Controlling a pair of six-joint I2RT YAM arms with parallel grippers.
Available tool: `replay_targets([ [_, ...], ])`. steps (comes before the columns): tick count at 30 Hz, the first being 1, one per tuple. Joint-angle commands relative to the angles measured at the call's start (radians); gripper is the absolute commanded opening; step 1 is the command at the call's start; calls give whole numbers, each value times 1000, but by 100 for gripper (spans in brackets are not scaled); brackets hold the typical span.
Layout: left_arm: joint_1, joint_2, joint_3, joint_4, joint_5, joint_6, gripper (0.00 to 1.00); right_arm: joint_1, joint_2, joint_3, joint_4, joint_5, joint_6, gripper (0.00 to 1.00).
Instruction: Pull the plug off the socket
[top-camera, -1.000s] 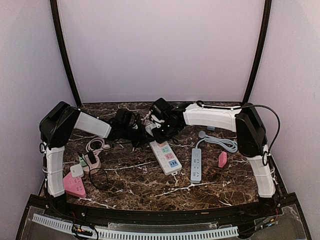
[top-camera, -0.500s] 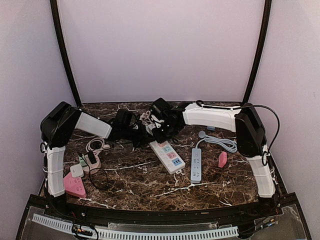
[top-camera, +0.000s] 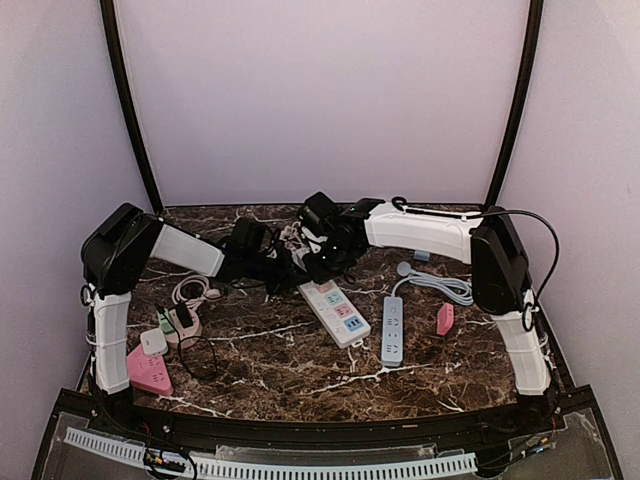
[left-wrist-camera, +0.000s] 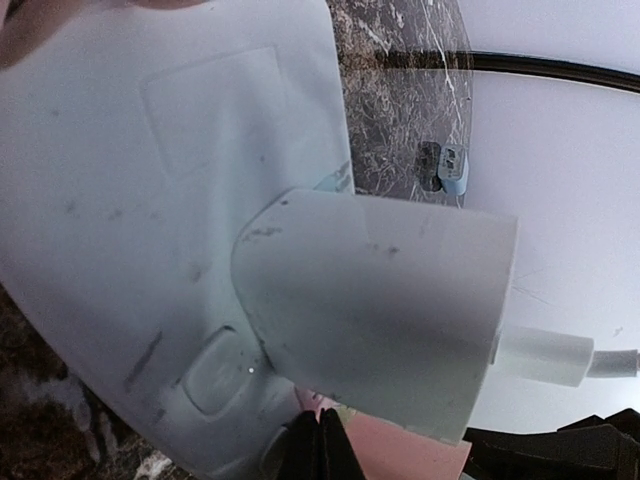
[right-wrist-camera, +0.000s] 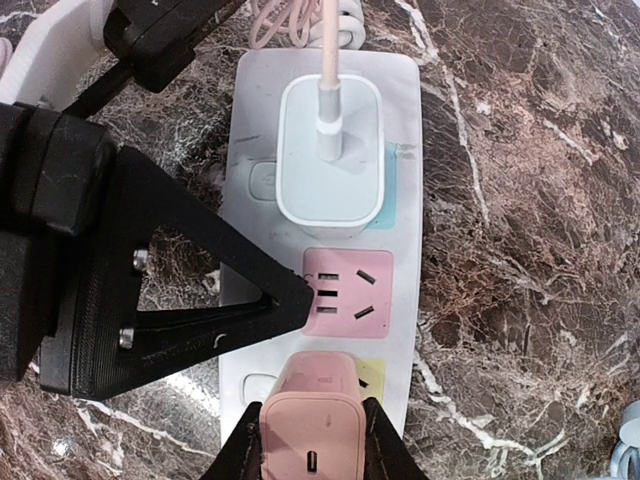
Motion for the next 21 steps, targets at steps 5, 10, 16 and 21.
replay_targets([
  [5, -6, 73, -36, -227, -88, 25, 0, 15, -68, 32, -7, 21, 14, 0],
  [10, -10, 72, -20, -247, -88, 32, 0, 14, -100, 10, -9, 24, 21, 0],
  [16, -23, 58, 0, -287, -81, 45, 0, 8, -152, -54, 7, 5, 44, 0],
  [21, -43, 49, 48, -306, -77, 82, 0, -44, -195, -86, 28, -47, 58, 0],
])
